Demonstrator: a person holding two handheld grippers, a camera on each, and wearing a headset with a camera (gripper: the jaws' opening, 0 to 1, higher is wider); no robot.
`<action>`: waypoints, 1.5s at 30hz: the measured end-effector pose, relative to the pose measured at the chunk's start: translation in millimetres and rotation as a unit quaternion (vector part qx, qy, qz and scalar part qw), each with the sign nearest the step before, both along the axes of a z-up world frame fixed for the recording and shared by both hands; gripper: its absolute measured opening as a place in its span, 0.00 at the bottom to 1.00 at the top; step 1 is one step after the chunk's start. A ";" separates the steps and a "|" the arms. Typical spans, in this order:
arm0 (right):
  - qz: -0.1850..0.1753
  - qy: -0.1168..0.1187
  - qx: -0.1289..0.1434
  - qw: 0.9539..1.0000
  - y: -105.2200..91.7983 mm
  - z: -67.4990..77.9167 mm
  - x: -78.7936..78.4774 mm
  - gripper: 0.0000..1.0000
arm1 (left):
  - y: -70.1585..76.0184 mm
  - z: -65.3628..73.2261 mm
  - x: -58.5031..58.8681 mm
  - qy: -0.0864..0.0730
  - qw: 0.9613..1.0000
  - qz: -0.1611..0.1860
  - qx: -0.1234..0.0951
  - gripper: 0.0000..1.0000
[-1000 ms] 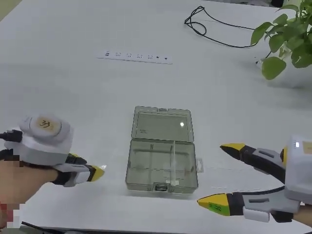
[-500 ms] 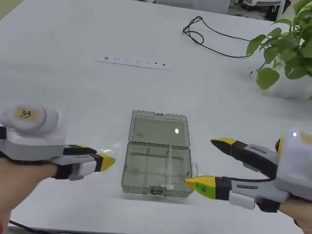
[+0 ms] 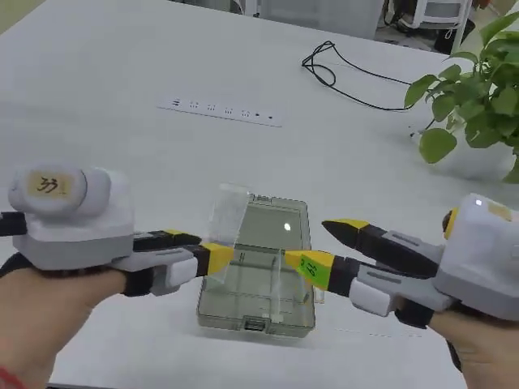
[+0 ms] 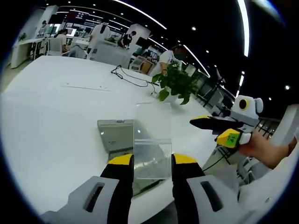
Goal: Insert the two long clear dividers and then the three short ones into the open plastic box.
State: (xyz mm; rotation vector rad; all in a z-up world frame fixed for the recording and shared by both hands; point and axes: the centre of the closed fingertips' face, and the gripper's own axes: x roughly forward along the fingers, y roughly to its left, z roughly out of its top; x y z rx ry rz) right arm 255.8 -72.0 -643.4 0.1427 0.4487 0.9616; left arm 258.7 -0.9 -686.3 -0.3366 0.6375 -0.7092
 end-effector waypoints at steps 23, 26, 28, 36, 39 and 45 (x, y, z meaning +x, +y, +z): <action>-0.018 0.041 0.020 0.999 25.5 -2.7 3.0 0.17 | -30.9 23.4 -5.6 -0.053 0.998 -0.034 -0.010 0.30; -0.019 0.049 0.025 0.998 28.1 -2.7 3.3 0.14 | -30.3 22.5 -5.7 -0.055 0.998 -0.035 -0.005 0.30; -0.018 0.059 0.026 0.998 30.1 -4.2 2.3 0.09 | -30.6 22.2 -5.8 -0.057 0.998 -0.035 -0.003 0.30; -0.040 0.072 0.025 0.996 33.4 -3.9 3.2 0.06 | -30.2 21.6 -4.7 -0.063 0.998 -0.031 -0.001 0.30; -0.040 0.074 0.023 0.996 32.1 -3.9 3.7 0.06 | -29.0 20.7 -5.0 -0.060 0.998 -0.028 -0.002 0.29; -0.039 0.081 0.020 0.996 33.5 -5.0 2.6 0.06 | -27.4 18.9 -6.8 -0.068 0.997 -0.038 0.007 0.31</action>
